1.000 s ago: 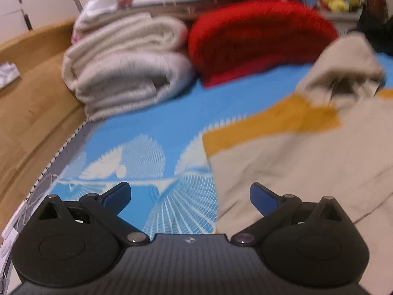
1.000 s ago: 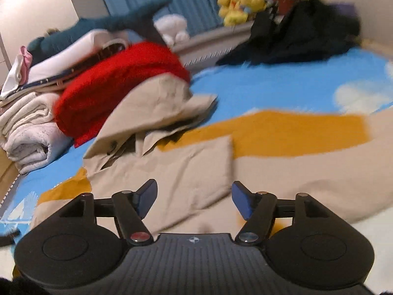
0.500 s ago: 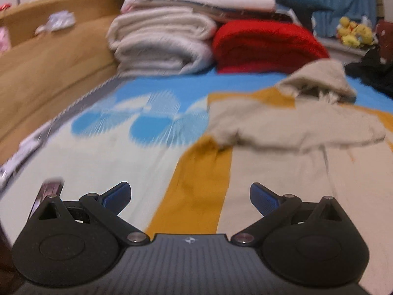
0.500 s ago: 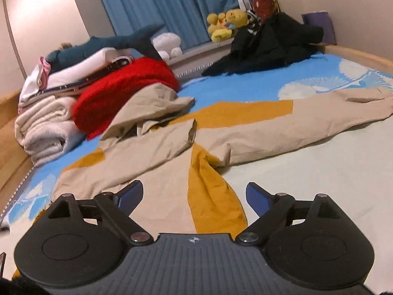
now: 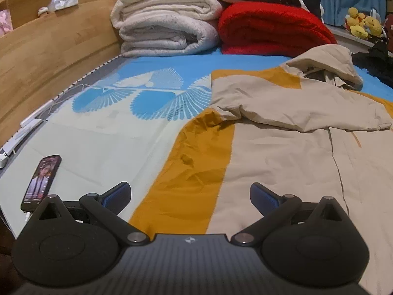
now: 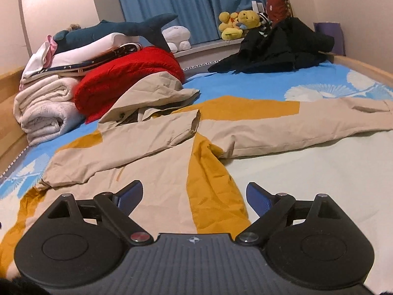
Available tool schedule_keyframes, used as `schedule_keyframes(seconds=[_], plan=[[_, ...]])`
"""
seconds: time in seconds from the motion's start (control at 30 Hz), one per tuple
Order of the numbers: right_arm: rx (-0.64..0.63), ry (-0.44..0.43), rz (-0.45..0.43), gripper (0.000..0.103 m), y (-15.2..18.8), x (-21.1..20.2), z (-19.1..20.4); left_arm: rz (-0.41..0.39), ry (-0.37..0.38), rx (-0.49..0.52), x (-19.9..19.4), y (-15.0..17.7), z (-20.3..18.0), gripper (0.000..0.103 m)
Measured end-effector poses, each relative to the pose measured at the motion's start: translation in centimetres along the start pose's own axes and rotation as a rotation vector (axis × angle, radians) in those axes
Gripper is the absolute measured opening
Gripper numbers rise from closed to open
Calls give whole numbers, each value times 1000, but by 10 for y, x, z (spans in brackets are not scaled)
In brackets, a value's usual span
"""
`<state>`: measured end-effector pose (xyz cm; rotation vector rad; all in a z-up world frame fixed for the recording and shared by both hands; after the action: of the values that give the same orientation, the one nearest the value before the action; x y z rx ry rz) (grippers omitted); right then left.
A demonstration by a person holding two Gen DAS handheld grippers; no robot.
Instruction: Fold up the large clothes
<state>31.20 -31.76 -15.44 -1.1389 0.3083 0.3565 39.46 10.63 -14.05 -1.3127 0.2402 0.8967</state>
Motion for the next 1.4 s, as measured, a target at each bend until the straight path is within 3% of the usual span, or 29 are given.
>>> schedule_keyframes(seconds=[0.43,0.63,0.77,0.9,1.0,1.2,1.4], plan=[[94,30,-34,92,-14,0,-23,102,86,-32,-13,-13,-25,103],[134,61,-33,92,-18,2,-41,60,185,-42,-76,-43,-34,103],[177,96,-22,91,-17,4,-53,111,294,-52,-122,-70,-52,103],[235,96,-7,91,-16,4,-62,15,359,9,-173,-99,-69,103],[242,134,4,91,-17,3,-72,-4,390,21,-194,-111,-78,103],[324,201,0,91,-27,0,-115,3,421,20,-202,-115,-84,103],[462,223,7,91,-20,0,-142,-68,421,41,-203,-125,-94,103]])
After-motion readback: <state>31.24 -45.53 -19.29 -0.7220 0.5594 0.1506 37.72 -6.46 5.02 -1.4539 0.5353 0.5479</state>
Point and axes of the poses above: each gripper's, at about its wrist camera, not at the fingertips, and x roughly the way its jaws point, z to its left, y to its underside, the point moved 9 cm from there along x, roughly the way its jaws point, and after that the axes turned 12 degrees about -y, right-handed, at the moved point
